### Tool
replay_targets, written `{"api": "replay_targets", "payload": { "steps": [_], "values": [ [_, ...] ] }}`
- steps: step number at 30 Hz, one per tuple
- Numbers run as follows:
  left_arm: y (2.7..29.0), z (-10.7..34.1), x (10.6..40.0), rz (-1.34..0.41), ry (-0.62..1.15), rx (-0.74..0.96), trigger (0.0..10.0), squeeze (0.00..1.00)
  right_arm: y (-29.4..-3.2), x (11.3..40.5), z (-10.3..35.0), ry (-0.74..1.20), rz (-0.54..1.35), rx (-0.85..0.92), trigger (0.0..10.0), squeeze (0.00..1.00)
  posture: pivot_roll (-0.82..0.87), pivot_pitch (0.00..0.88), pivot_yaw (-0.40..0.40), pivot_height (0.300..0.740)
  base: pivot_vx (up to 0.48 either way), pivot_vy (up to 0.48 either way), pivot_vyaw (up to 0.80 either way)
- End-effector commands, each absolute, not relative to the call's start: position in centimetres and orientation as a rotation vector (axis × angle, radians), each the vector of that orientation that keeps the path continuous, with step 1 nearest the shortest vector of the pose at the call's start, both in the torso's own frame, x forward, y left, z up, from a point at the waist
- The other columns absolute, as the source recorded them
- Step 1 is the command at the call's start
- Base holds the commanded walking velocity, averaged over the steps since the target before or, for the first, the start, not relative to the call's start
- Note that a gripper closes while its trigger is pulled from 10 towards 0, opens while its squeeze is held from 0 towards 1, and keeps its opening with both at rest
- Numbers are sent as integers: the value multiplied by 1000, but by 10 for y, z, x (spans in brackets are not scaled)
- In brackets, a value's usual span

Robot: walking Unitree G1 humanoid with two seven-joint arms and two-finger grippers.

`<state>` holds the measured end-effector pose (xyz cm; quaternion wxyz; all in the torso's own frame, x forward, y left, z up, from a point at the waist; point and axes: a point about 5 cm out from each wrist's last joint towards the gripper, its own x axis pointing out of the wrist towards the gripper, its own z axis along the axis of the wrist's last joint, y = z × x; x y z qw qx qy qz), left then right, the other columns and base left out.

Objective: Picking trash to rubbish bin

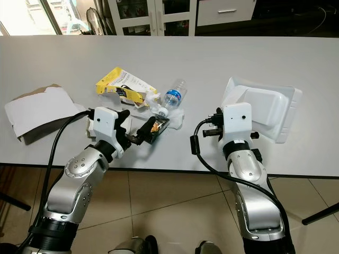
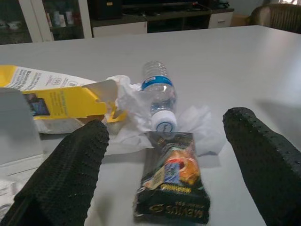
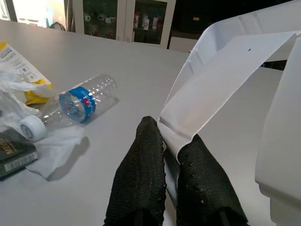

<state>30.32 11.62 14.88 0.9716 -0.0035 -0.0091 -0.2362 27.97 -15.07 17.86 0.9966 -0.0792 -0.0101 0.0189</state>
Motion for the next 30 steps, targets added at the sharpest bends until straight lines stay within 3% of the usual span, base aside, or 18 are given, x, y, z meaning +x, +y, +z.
{"api": "replay_targets", "payload": {
  "steps": [1, 30],
  "values": [
    [118, 148, 302, -480, -7, -6, 10000, 0, -151, 278, 180, -33, 27, -158, 10000, 0, -66, 107, 72, 740, 0, 311, 0],
    [116, 148, 299, -513, 4, 10, 10000, 0, -154, 283, 181, -32, 11, -167, 10000, 0, -58, 105, 70, 740, 0, 425, 0]
  ]
}}
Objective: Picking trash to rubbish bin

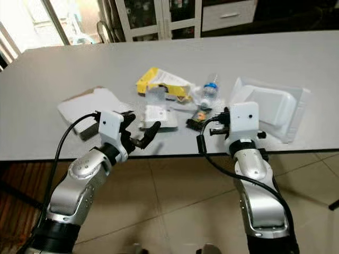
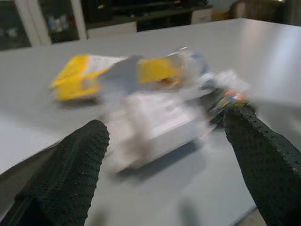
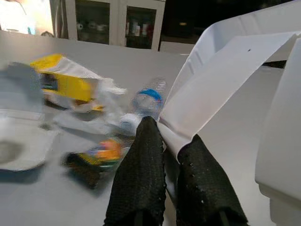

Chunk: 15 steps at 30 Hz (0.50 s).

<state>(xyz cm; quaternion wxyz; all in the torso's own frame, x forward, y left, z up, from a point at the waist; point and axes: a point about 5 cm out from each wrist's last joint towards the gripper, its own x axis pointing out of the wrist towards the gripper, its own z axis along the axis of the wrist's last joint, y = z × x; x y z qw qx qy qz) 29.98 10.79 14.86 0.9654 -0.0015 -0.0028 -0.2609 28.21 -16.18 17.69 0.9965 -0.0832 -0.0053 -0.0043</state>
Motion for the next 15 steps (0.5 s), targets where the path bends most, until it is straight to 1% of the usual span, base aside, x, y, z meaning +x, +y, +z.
{"api": "replay_targets", "payload": {
  "steps": [1, 11, 15],
  "values": [
    [116, 148, 299, -514, 4, 11, 10000, 0, -155, 283, 181, -31, 10, -167, 10000, 0, -56, 106, 70, 740, 0, 428, 0],
    [114, 149, 297, -521, 3, 6, 10000, 0, -155, 284, 180, -24, 8, -167, 10000, 0, -54, 111, 63, 740, 0, 419, 0],
    [113, 150, 297, -524, -7, 14, 10000, 0, -156, 285, 179, -22, 8, -168, 10000, 0, -54, 111, 63, 740, 0, 0, 0]
  ]
}}
